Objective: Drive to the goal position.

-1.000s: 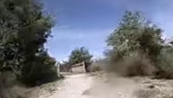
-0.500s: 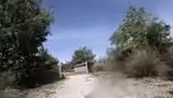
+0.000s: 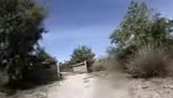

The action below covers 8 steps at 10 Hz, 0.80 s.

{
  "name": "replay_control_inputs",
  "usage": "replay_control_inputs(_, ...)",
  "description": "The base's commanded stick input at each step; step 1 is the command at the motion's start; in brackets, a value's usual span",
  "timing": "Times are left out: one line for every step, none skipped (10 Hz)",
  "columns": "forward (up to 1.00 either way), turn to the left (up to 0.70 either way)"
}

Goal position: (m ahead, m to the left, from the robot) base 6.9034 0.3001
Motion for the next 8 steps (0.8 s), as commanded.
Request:
replay_control_inputs(0.7,0.0)
replay_control_inputs(0.7,0.0)
replay_control_inputs(0.7,0.0)
replay_control_inputs(0.7,0.0)
replay_control_inputs(0.7,0.0)
replay_control_inputs(0.7,0.0)
replay_control_inputs(0.7,0.0)
replay_control_inputs(0.7,0.0)
